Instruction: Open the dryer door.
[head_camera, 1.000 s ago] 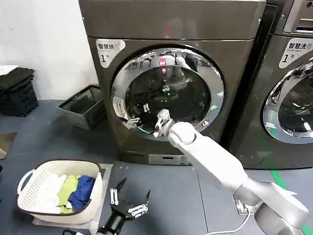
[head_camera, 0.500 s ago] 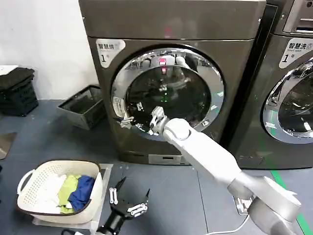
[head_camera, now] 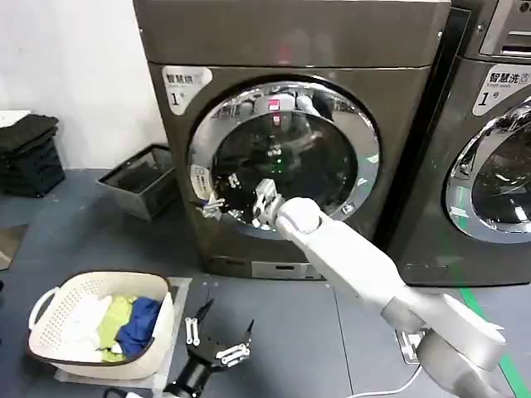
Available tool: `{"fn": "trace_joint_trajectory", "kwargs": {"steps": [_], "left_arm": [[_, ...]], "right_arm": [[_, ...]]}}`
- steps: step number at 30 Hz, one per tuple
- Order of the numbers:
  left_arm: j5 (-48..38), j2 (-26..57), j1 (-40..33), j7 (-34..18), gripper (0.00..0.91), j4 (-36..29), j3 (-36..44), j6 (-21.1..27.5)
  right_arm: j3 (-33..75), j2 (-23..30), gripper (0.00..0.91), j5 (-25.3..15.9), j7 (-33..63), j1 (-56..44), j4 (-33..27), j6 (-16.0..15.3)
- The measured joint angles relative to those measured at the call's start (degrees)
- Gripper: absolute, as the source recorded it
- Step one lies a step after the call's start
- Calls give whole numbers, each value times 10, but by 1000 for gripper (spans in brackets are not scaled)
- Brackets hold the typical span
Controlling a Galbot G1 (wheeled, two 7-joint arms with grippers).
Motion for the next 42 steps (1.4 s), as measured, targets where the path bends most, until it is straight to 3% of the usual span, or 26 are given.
{"fn": "trace_joint_trajectory", "kwargs": {"steps": [10, 20, 42], "left_arm": [[0, 0, -1, 0, 907, 0, 0, 0], [-11, 6, -6, 1, 907, 1, -8, 4], [-219, 122, -28, 82, 907, -20, -192, 59]], "right_arm": [[-8, -15, 907, 14, -37, -6, 18, 11], [-21, -56, 907, 33, -51, -19, 78, 10], [-29, -150, 907, 46, -67, -63, 231, 14]]}}
